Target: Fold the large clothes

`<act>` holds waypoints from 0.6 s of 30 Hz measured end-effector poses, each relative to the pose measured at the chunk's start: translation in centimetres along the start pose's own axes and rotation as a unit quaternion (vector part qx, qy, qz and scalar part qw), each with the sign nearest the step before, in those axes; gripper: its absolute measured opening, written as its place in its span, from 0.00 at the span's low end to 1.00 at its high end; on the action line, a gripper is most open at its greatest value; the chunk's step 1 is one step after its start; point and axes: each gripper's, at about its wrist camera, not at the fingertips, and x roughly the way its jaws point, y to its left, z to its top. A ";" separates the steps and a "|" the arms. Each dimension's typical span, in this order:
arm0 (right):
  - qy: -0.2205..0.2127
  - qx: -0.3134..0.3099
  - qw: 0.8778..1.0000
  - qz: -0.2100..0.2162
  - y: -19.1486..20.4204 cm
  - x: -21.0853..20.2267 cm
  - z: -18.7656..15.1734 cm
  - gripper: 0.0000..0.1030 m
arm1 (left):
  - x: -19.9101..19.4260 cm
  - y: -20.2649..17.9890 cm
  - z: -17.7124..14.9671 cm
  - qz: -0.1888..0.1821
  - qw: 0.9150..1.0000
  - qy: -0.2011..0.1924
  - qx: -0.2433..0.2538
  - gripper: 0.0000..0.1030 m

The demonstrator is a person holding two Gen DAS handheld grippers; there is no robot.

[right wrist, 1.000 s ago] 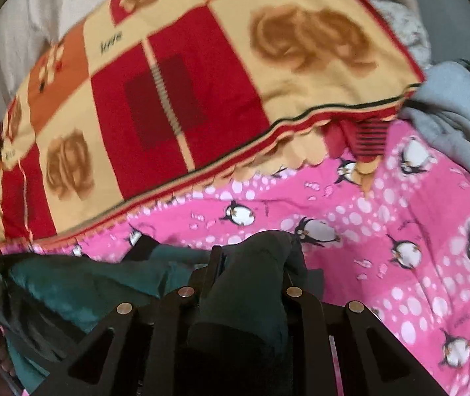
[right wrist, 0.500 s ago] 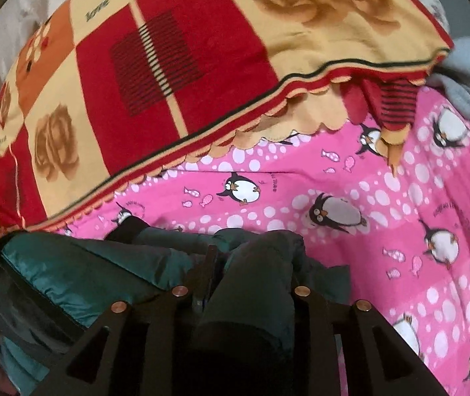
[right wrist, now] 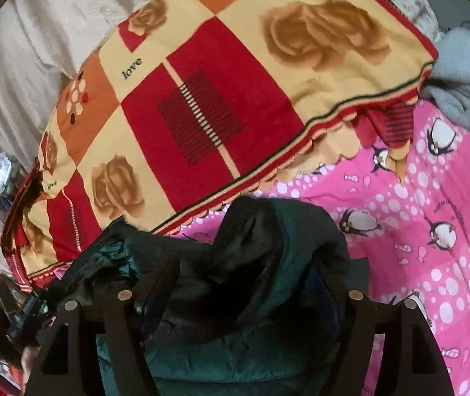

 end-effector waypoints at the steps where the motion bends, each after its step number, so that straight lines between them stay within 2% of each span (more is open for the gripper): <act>1: 0.000 -0.004 1.000 -0.004 0.1 0.1 0.0 0.71 | 0.0 -0.1 -0.1 -0.001 1.000 0.000 0.003 0.79; 9: -0.004 -0.074 0.997 -0.015 2.1 0.1 -0.3 0.71 | -0.1 -1.2 -0.5 -0.012 1.000 -0.005 0.025 0.79; 13: -0.005 -0.105 0.994 -0.020 2.9 0.1 -0.6 0.71 | 0.0 -0.9 -0.6 -0.014 1.000 -0.003 0.020 0.79; 16: -0.022 -0.118 0.993 -0.006 3.4 -0.8 -0.5 0.71 | -0.2 -0.8 -0.6 -0.017 1.000 -0.006 0.017 0.79; 18: -0.056 -0.127 0.990 0.015 3.9 -2.2 -0.4 0.71 | -0.4 -0.9 -0.5 -0.020 1.000 -0.013 0.018 0.79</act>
